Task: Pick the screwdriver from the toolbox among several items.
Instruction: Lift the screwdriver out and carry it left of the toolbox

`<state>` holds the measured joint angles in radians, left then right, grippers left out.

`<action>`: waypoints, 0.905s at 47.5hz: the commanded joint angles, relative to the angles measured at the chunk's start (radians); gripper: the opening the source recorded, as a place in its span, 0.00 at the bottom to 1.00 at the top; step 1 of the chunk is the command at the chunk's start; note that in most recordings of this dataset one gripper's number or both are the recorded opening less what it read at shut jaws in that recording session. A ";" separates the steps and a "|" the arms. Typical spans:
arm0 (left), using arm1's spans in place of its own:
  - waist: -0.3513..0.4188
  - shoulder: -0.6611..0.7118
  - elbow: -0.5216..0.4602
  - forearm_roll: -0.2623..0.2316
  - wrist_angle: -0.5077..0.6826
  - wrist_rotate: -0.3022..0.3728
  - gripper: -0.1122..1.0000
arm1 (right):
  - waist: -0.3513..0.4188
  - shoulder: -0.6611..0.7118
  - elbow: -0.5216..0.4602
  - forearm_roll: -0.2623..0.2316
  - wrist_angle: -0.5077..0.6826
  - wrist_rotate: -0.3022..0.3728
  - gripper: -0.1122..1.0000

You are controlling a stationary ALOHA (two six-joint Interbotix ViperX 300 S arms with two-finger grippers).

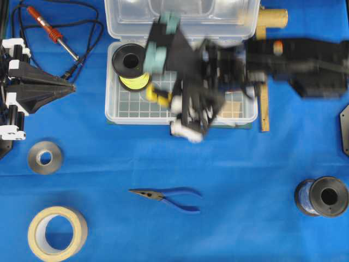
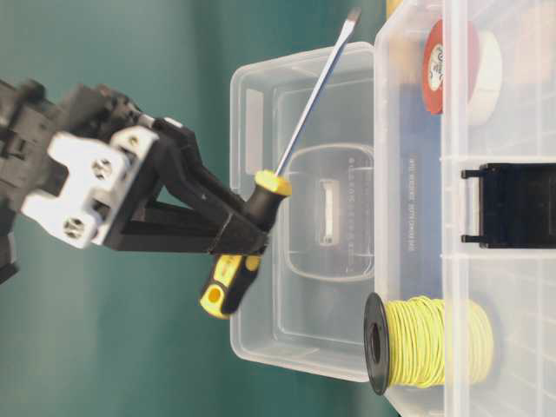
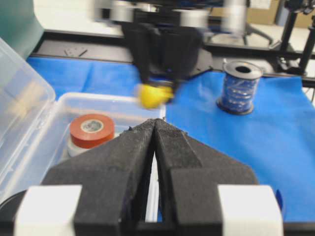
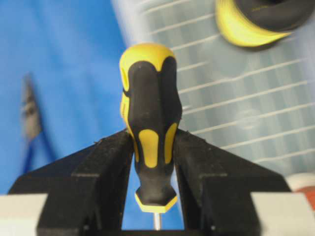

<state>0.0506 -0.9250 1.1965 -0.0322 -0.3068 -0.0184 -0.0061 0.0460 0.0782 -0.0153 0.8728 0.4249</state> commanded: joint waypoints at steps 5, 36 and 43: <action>0.003 -0.002 -0.009 -0.002 -0.005 0.000 0.10 | 0.121 0.017 -0.034 -0.040 -0.005 0.055 0.35; 0.003 -0.005 -0.006 -0.002 -0.005 0.000 0.10 | 0.190 0.382 -0.081 -0.021 -0.193 0.124 0.35; 0.011 -0.005 -0.005 -0.002 -0.005 0.000 0.10 | 0.192 0.410 -0.081 -0.002 -0.201 0.121 0.35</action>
<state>0.0552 -0.9342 1.2011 -0.0322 -0.3068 -0.0184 0.1810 0.4709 0.0215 -0.0261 0.6842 0.5476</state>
